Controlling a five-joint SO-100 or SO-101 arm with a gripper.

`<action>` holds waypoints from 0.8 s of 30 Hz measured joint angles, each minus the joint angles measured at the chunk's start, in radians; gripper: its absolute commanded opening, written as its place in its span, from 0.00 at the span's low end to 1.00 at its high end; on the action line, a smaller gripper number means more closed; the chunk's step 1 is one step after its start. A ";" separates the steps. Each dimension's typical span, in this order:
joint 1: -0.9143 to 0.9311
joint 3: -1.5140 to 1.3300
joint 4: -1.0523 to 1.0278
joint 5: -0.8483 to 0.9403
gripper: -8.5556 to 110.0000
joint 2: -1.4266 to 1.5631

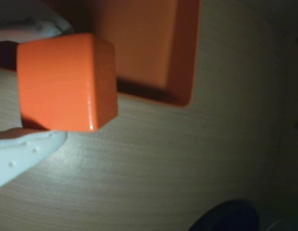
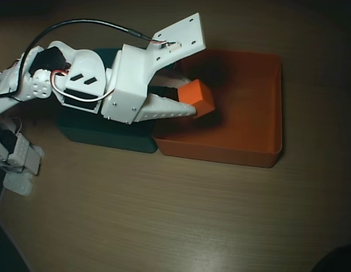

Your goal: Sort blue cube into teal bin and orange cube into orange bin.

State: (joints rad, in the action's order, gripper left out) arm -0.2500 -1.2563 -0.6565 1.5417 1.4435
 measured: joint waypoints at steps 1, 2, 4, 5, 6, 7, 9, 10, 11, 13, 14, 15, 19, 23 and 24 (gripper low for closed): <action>-0.017 0.000 0.000 0.000 0.02 0.000; -0.031 0.002 0.000 0.000 0.02 -0.008; -0.060 0.028 0.000 0.000 0.02 -0.044; -0.072 0.046 0.000 0.000 0.02 -0.071; -0.086 0.066 0.000 0.000 0.02 -0.101; -0.097 0.089 0.000 0.000 0.02 -0.130; -0.115 0.147 0.000 0.000 0.02 -0.198; -0.121 0.176 0.000 0.000 0.02 -0.230; -0.126 0.209 0.000 0.000 0.02 -0.267; -0.130 0.272 0.000 0.000 0.02 -0.339; -0.132 0.301 0.000 0.000 0.02 -0.374; -0.133 0.328 0.000 0.000 0.02 -0.413; -0.143 0.425 0.000 0.000 0.02 -0.535; -0.144 0.491 0.000 0.000 0.02 -0.612; -0.143 0.500 0.000 0.000 0.02 -0.626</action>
State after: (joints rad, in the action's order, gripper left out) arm -0.3927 -0.7563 -0.6565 1.5417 0.8176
